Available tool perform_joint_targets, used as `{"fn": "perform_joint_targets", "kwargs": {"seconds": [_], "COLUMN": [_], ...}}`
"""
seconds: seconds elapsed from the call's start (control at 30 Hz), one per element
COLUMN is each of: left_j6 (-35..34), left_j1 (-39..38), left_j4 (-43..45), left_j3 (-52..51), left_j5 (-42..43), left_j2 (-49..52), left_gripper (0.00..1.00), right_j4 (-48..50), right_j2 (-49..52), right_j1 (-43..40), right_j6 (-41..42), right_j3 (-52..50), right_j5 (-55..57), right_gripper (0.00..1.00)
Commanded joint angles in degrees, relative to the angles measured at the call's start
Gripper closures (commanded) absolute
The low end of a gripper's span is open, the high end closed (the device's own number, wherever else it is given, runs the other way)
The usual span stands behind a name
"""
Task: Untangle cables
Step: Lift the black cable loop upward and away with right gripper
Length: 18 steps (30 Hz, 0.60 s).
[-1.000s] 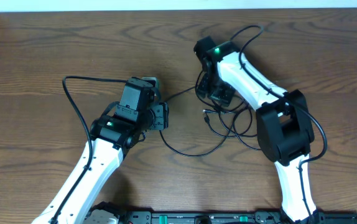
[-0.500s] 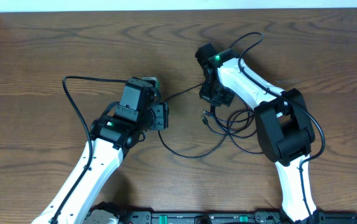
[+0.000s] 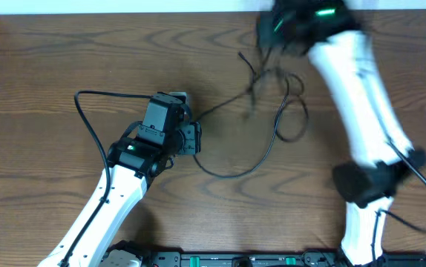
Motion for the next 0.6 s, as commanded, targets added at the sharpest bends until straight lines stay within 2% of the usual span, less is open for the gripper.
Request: {"fn": "perform_joint_targets", "kwargs": {"seconds": [0.0, 0.2, 0.43, 0.57], "left_j6": [-0.3, -0.3, -0.3, -0.3], "left_j1": [0.2, 0.2, 0.2, 0.1], "left_j4": [0.2, 0.7, 1.3, 1.3], "left_j3": [1.1, 1.1, 1.1, 1.1], "left_j5": [-0.9, -0.9, 0.2, 0.3], "left_j2": [-0.4, -0.4, -0.4, -0.4], "left_gripper": [0.39, 0.4, 0.39, 0.4], "right_j4": [3.4, 8.7, 6.2, 8.5], "right_j2": [-6.1, -10.4, -10.8, -10.8], "right_j1": [-4.5, -9.1, -9.7, -9.7], "right_j6": [0.0, 2.8, 2.4, 3.2], "right_j3": [11.3, 15.1, 14.7, 14.7], "right_j5": [-5.5, -14.4, -14.3, -14.5], "right_gripper": [0.99, 0.99, 0.99, 0.99]}}
